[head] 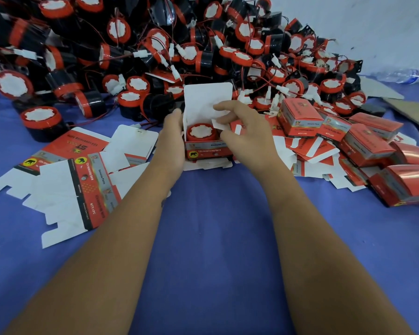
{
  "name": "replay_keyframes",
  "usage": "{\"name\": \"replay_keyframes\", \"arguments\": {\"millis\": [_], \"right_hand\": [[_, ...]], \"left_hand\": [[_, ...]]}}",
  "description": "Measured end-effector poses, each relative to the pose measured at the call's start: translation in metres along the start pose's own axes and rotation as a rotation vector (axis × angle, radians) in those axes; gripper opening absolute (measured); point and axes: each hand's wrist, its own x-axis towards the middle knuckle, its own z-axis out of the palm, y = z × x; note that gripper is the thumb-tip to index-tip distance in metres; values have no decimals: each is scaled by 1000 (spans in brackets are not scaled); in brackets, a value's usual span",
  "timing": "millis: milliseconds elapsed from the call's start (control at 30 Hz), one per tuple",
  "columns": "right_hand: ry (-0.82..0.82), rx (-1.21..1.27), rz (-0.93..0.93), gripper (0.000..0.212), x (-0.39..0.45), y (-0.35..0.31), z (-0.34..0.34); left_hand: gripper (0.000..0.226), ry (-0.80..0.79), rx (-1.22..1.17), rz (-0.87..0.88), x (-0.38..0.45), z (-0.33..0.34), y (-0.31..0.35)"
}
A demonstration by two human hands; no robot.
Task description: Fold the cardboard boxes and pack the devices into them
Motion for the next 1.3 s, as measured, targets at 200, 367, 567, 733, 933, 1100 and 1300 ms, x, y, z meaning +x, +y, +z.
{"name": "replay_keyframes", "arguments": {"millis": [200, 367, 567, 733, 933, 1100, 1300], "right_hand": [[29, 194, 79, 28, 4, 6, 0], [206, 87, -69, 58, 5, 7, 12], [3, 243, 11, 38, 2, 4, 8], [-119, 543, 106, 31, 0, 14, 0], [-102, 218, 40, 30, 1, 15, 10], [-194, 261, 37, 34, 0, 13, 4], [-283, 245, 36, 41, 1, 16, -3]], "left_hand": [[27, -13, 212, 99, 7, -7, -7], [32, 46, 323, 288, 3, -9, -10], [34, 137, 276, 293, 8, -14, -11], [35, 161, 123, 152, 10, -19, -7], [27, 86, 379, 270, 5, -14, -3], [33, 20, 562, 415, -3, -14, -4], [43, -45, 612, 376, -3, -17, -3]]}}
